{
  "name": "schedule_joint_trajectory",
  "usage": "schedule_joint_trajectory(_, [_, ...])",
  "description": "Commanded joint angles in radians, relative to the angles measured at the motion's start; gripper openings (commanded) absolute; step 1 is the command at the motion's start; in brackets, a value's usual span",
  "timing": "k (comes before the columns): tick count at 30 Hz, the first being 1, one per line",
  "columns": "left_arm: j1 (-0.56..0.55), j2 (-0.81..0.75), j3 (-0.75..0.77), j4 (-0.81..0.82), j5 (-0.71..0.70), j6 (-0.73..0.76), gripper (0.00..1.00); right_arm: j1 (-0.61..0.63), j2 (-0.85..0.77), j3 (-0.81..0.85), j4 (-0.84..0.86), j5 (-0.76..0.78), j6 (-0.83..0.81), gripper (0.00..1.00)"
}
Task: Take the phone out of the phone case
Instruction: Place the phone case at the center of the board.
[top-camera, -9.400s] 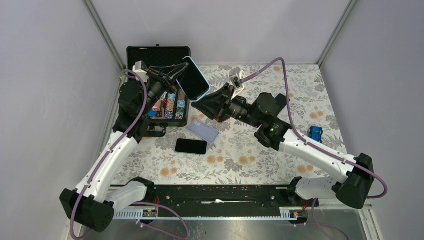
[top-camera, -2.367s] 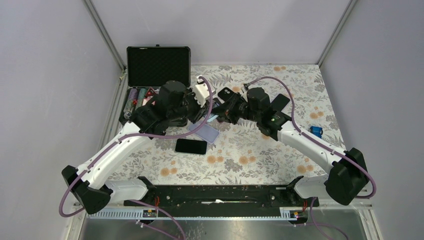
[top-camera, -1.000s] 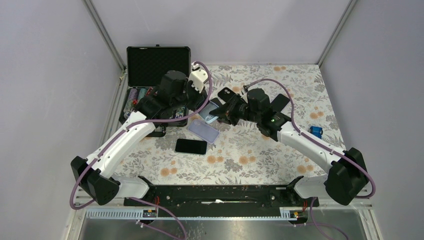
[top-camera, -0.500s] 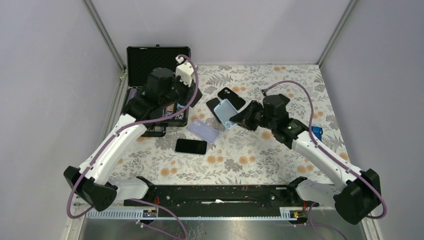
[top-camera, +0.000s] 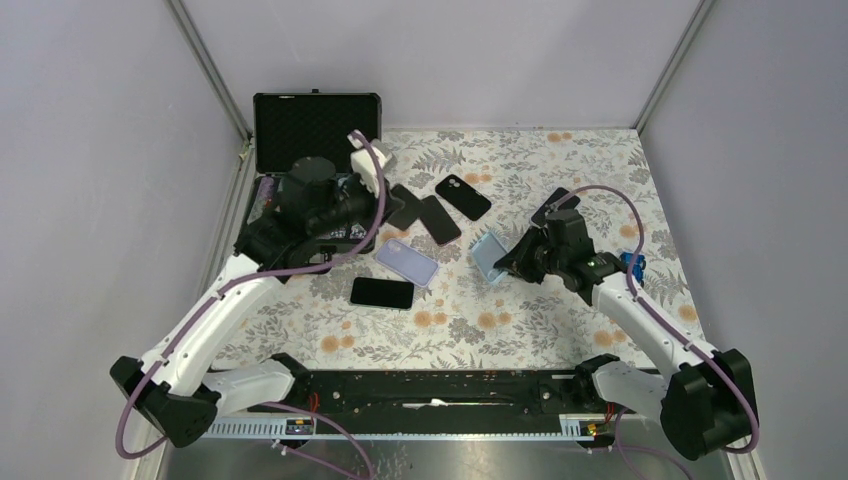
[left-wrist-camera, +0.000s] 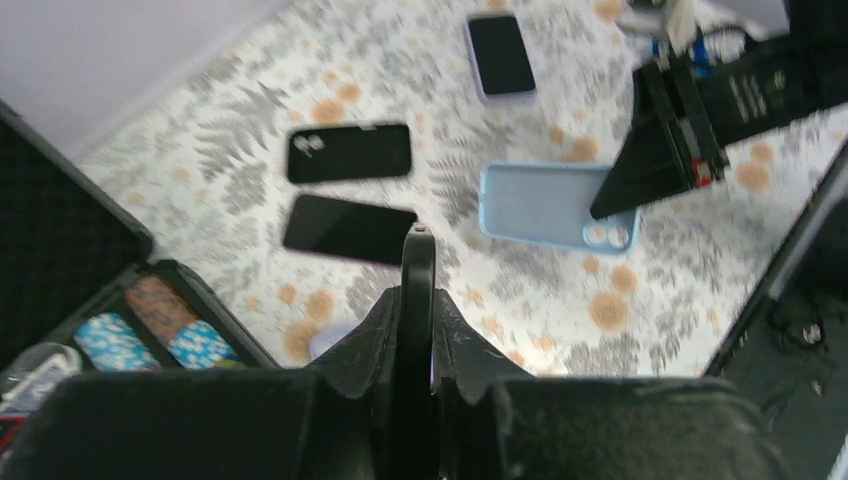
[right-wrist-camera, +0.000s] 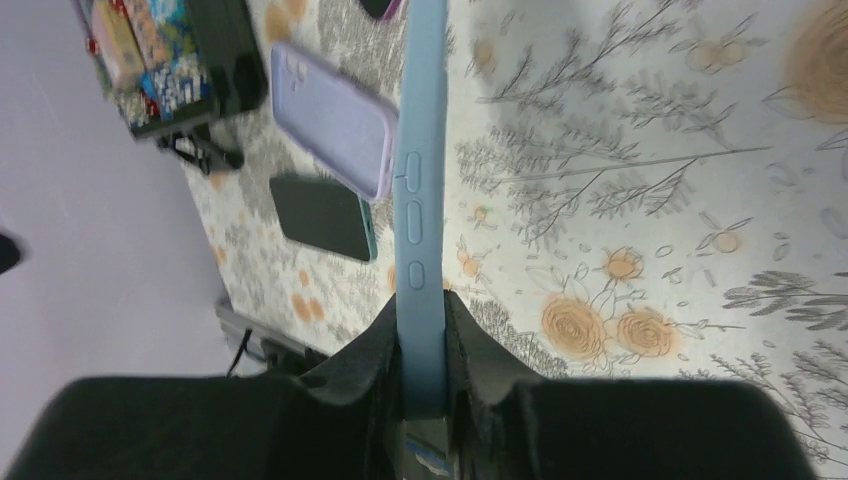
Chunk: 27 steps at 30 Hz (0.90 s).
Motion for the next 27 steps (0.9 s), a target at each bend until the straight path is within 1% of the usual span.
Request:
schedule_joint_trajectory(1, [-0.115, -0.03, -0.086, 0.041, -0.016, 0.041, 0.0, -0.006, 0.0, -0.045, 0.087, -0.216, -0.077, 0.0])
schedule_joint_trajectory(4, [-0.264, -0.002, -0.141, 0.001, -0.147, 0.062, 0.0, -0.006, 0.0, -0.092, 0.095, -0.219, -0.091, 0.0])
schedule_joint_trajectory(7, [-0.348, 0.017, -0.209, 0.034, -0.236, 0.017, 0.0, -0.009, 0.017, -0.123, 0.096, -0.192, -0.107, 0.0])
schedule_joint_trajectory(8, [-0.378, 0.019, -0.236, 0.055, -0.289, 0.006, 0.0, -0.012, 0.036, -0.13, 0.095, -0.194, -0.11, 0.0])
schedule_joint_trajectory(10, [-0.44, 0.03, -0.269, 0.081, -0.382, 0.005, 0.0, -0.024, 0.099, -0.128, 0.099, -0.25, -0.131, 0.0])
schedule_joint_trajectory(11, [-0.471, 0.041, -0.275, 0.086, -0.452, 0.001, 0.0, -0.028, 0.13, -0.128, 0.094, -0.277, -0.139, 0.01])
schedule_joint_trajectory(13, [-0.516, 0.073, -0.27, 0.086, -0.499, -0.019, 0.0, -0.03, 0.178, -0.142, 0.106, -0.301, -0.141, 0.04])
schedule_joint_trajectory(15, [-0.554, 0.108, -0.279, 0.105, -0.531, -0.042, 0.0, -0.03, 0.204, -0.161, 0.106, -0.29, -0.131, 0.08])
schedule_joint_trajectory(18, [-0.616, 0.156, -0.299, 0.155, -0.589, -0.049, 0.0, -0.03, 0.171, -0.196, 0.073, -0.204, -0.11, 0.22])
schedule_joint_trajectory(20, [-0.635, 0.195, -0.309, 0.187, -0.613, -0.063, 0.0, -0.03, 0.128, -0.207, 0.043, -0.148, -0.108, 0.28])
schedule_joint_trajectory(22, [-0.643, 0.234, -0.311, 0.201, -0.636, -0.066, 0.0, -0.031, 0.086, -0.21, 0.009, -0.093, -0.104, 0.37])
schedule_joint_trajectory(26, [-0.675, 0.294, -0.322, 0.255, -0.749, -0.066, 0.0, -0.032, 0.021, -0.195, -0.084, -0.009, -0.111, 0.6])
schedule_joint_trajectory(27, [-0.679, 0.31, -0.319, 0.266, -0.769, -0.066, 0.0, -0.032, 0.004, -0.194, -0.095, 0.009, -0.113, 0.64])
